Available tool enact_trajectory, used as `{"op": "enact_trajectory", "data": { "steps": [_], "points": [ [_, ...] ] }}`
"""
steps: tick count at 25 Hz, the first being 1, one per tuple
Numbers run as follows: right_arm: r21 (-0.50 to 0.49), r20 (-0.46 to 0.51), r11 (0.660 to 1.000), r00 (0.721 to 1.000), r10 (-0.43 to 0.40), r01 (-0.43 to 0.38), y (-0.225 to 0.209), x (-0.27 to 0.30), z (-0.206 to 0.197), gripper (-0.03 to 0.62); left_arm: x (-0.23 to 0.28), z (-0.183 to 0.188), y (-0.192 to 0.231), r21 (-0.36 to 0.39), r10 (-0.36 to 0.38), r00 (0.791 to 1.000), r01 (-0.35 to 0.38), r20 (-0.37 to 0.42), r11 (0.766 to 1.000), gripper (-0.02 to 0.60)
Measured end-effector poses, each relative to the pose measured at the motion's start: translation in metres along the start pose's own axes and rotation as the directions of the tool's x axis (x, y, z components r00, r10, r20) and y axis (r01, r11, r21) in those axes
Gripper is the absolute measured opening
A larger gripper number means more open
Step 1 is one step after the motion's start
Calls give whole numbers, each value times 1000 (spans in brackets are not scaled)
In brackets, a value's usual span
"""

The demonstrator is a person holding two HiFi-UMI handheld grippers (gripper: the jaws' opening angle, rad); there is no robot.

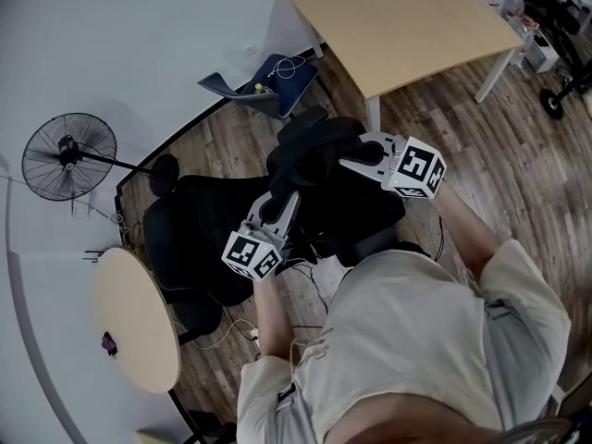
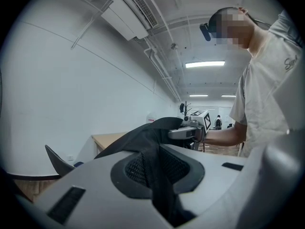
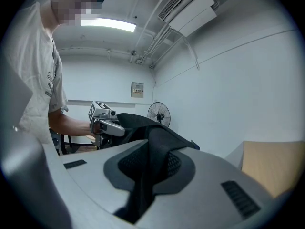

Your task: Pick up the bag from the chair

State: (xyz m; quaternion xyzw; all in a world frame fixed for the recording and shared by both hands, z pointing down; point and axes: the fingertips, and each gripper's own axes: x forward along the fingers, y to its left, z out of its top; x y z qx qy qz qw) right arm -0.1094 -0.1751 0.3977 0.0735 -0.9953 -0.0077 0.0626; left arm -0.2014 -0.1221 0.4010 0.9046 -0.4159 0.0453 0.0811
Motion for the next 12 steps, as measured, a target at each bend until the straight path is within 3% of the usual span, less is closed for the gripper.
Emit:
{"op": "enact_trajectory", "data": {
  "steps": [12],
  "points": [
    [-7,-7,1000,1000,1,-1,-15,-6,-3,27,16,2,0,5,-3,1000,3,0,1000,55]
  ]
}}
